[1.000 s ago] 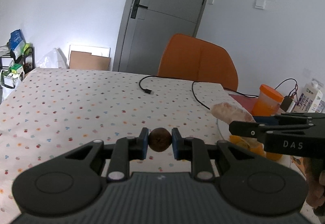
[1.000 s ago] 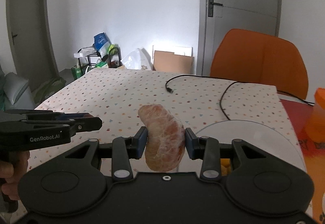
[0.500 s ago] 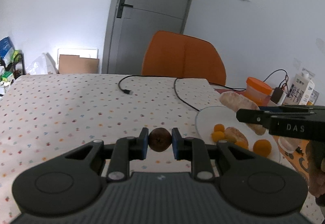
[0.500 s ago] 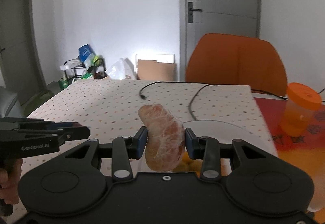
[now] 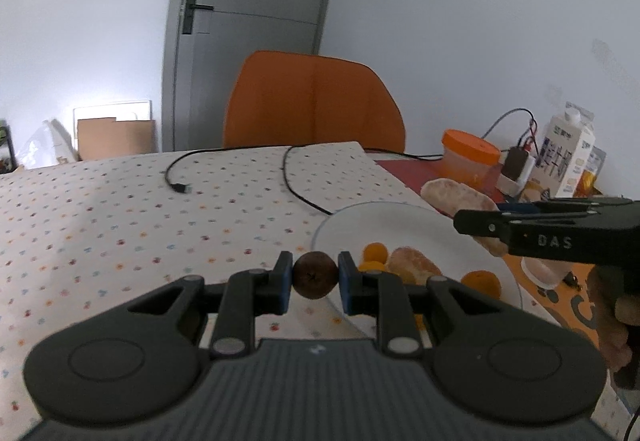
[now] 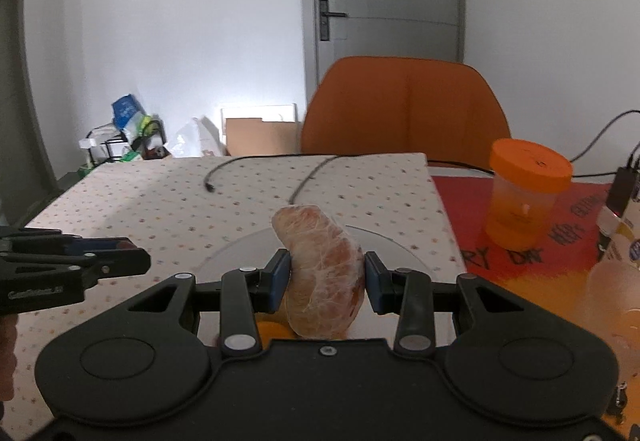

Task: Organize fruits
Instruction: 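Carry the pomelo segment and brown fruit over the white plate with both tools, then lower both fruits onto the plate and open both tools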

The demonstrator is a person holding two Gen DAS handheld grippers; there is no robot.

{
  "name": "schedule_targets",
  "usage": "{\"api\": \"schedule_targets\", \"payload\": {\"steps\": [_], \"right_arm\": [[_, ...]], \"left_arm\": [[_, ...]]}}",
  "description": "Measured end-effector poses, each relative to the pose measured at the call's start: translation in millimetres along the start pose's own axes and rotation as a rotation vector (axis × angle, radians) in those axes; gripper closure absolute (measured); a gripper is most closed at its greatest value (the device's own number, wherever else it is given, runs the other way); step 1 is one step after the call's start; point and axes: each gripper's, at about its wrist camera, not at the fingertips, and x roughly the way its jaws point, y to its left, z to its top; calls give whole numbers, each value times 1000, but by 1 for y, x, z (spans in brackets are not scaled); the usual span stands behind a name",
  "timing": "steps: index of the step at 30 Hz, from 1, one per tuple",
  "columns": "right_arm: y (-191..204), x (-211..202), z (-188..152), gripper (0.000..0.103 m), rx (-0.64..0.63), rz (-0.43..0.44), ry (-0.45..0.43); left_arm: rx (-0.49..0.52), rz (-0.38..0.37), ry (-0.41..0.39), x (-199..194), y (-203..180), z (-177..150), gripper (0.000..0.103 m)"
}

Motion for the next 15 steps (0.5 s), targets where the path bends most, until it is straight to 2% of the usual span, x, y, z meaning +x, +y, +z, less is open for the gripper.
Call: {"api": "schedule_targets", "payload": {"steps": [10, 15], "right_arm": [[-15, 20, -6, 65, -6, -25, 16], [-18, 23, -10, 60, 14, -25, 10]], "left_arm": [[27, -37, 30, 28, -21, 4, 81], [42, -47, 52, 38, -28, 2, 81]]}}
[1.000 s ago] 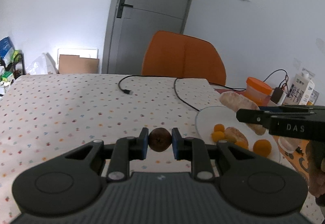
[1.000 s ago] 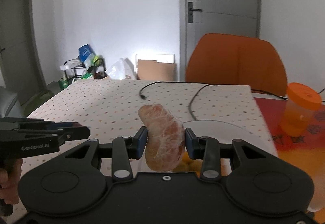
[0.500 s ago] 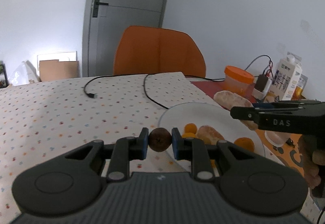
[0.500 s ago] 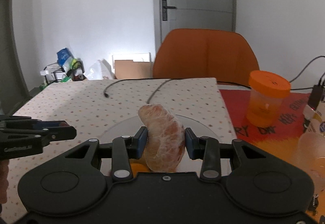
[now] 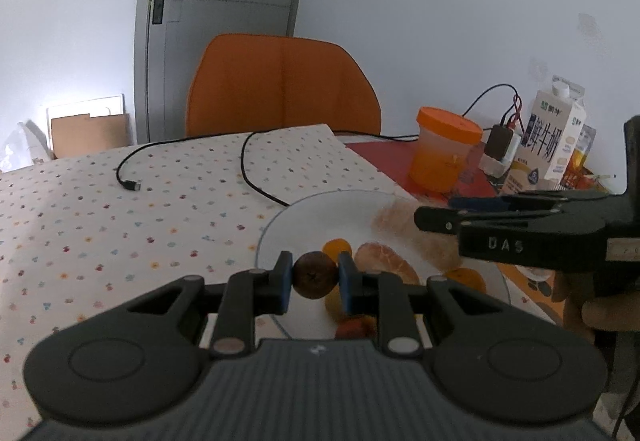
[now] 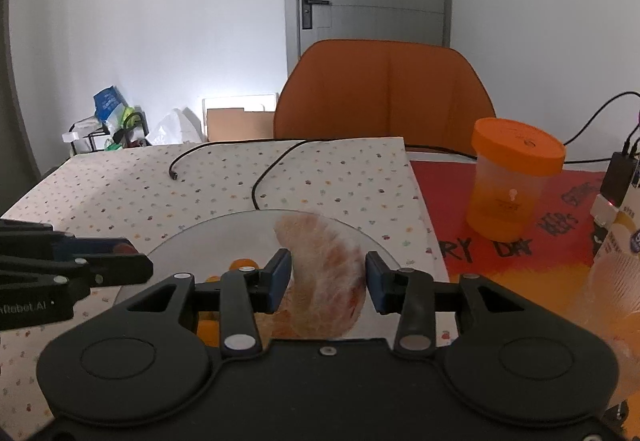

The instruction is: Organize fruits

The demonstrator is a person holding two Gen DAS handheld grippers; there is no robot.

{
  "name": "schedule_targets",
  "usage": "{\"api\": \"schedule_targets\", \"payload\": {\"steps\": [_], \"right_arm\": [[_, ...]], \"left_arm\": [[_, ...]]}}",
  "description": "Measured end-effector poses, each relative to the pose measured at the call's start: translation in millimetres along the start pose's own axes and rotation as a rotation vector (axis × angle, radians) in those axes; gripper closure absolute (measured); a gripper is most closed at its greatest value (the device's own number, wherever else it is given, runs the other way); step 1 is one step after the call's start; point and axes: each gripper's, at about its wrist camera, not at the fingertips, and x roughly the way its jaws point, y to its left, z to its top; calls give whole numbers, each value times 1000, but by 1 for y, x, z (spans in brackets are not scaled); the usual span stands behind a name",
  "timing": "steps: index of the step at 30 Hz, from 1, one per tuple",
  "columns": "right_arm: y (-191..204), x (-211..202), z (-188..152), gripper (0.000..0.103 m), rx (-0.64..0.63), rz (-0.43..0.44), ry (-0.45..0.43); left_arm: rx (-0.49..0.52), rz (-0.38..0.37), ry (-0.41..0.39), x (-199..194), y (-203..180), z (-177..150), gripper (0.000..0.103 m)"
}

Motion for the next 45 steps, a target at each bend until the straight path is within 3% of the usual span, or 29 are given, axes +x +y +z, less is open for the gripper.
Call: {"api": "schedule_targets", "payload": {"steps": [9, 18, 24, 29, 33, 37, 45], "right_arm": [[-5, -20, -2, 60, 58, 26, -19], [-3, -33, -4, 55, 115, 41, -43], [6, -38, -8, 51, 131, 71, -37], [12, -43, -11, 39, 131, 69, -32], [17, -49, -12, 38, 139, 78, -27], [26, -56, -14, 30, 133, 88, -34], [47, -64, -15, 21, 128, 94, -23]], "left_arm": [[0, 3, 35, 6, 2, -2, 81], [-4, -11, 10, -19, 8, 0, 78], [-24, 34, 22, -32, 21, -4, 56], [-58, 71, 8, -49, 34, -8, 38], [-73, 118, 9, -61, 41, -11, 36], [-108, 127, 10, -71, 48, -17, 32], [-149, 169, -8, -96, 62, -26, 24]]}}
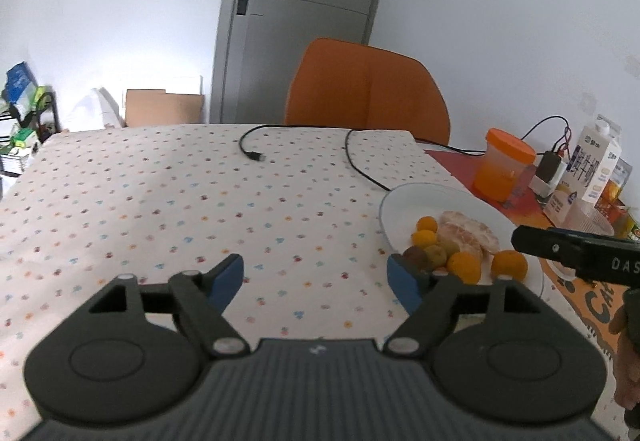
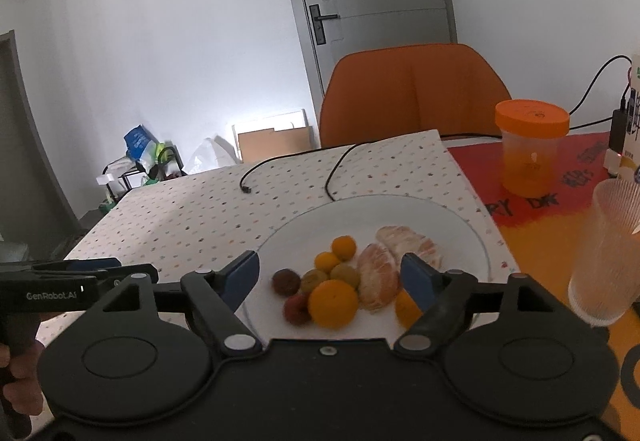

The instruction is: Organize fruits

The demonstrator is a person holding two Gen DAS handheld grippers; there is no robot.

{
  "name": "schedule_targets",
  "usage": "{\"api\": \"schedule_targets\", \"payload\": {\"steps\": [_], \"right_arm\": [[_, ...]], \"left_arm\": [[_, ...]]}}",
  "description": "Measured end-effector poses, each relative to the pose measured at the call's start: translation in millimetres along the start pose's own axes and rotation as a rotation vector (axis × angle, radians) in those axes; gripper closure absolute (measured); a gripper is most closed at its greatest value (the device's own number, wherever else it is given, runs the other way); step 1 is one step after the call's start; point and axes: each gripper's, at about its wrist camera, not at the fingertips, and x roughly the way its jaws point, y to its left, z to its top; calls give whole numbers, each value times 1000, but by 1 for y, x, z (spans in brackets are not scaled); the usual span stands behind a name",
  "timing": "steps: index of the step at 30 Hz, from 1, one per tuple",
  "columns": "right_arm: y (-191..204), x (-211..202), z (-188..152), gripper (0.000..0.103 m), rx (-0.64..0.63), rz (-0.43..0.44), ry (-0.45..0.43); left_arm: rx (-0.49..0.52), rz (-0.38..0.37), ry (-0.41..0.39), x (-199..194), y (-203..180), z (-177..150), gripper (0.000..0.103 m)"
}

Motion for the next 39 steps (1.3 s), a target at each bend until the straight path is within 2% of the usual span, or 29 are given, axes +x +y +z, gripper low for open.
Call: {"api": "schedule_targets", "payload": {"steps": [3, 4, 10, 19, 30, 39], "right_arm": [[10, -4, -2, 11, -3, 4, -8], [12, -5, -3, 8, -2, 8, -10], [23, -9, -7, 0, 10, 7, -2], [42, -24, -11, 0, 11, 6, 0], [69, -42, -19, 0, -19, 14, 2], [81, -58, -24, 0, 12, -23, 11]], "left_arm": [[-14, 8, -9, -10, 8, -1, 20], [-16, 13, -13, -13, 10, -1, 16], [-31, 31, -34, -33, 23, -4, 7], [-37, 45, -20, -55, 33, -16, 0], [-22, 61, -8, -81, 47, -30, 0], [-34, 58, -10, -110, 61, -40, 0]]}}
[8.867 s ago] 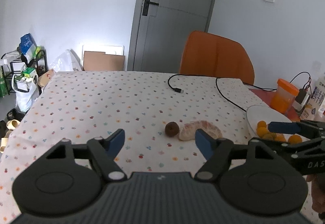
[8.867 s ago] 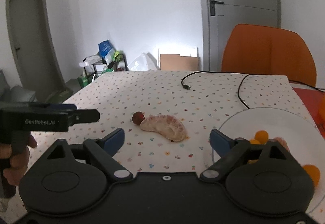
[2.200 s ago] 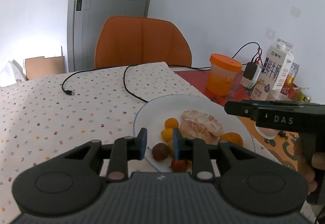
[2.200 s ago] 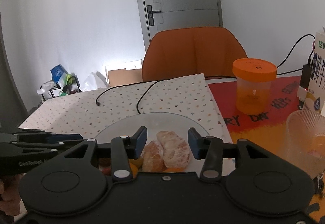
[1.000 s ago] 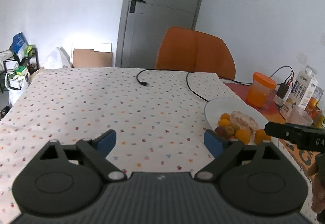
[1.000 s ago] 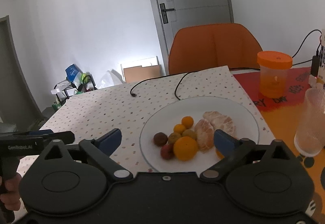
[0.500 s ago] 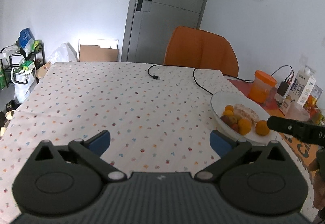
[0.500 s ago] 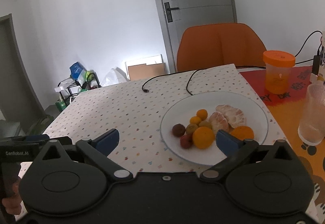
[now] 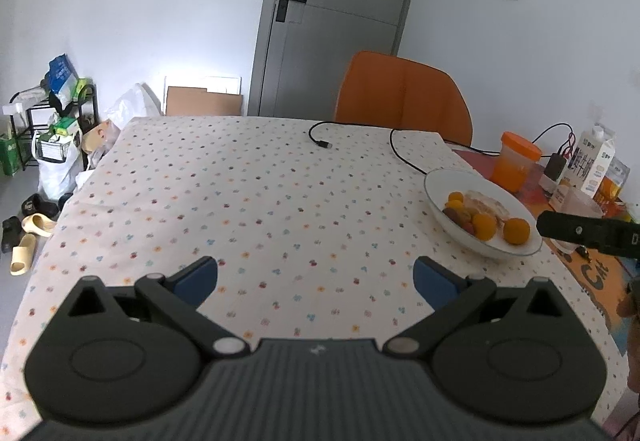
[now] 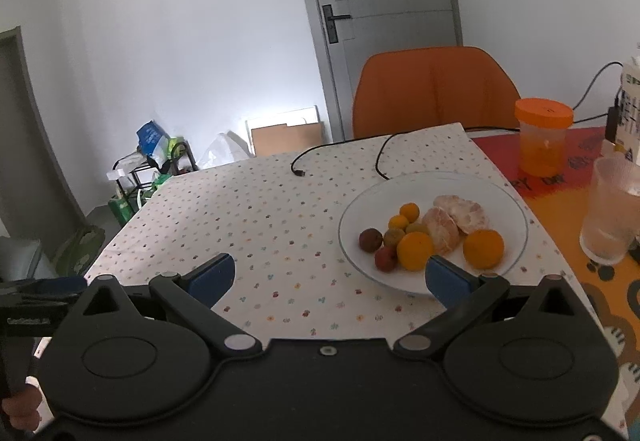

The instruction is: Organize fruits

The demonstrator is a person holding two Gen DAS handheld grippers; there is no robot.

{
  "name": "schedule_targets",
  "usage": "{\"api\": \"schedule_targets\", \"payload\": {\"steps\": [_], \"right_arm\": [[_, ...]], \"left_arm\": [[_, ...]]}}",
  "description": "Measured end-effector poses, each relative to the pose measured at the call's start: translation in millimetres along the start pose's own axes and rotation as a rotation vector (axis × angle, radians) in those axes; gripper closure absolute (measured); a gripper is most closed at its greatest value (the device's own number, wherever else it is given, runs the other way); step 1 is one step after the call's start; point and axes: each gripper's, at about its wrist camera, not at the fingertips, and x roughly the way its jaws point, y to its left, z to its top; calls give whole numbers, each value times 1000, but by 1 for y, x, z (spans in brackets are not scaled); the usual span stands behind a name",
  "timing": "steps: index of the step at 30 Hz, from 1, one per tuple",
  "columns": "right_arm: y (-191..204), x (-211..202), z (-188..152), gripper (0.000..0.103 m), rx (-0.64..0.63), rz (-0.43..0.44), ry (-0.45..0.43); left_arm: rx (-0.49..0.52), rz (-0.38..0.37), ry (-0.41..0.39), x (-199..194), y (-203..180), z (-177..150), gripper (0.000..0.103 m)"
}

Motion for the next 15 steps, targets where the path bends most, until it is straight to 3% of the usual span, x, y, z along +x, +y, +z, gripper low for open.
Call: {"api": "schedule_targets", "payload": {"steps": [7, 15], "right_arm": [[-1, -11, -7, 0, 58, -6, 40], [12, -32, -21, 0, 12, -16, 36]], "left_arm": [[-8, 20, 6, -20, 5, -5, 0], [-13, 38, -4, -41, 9, -5, 0]]}}
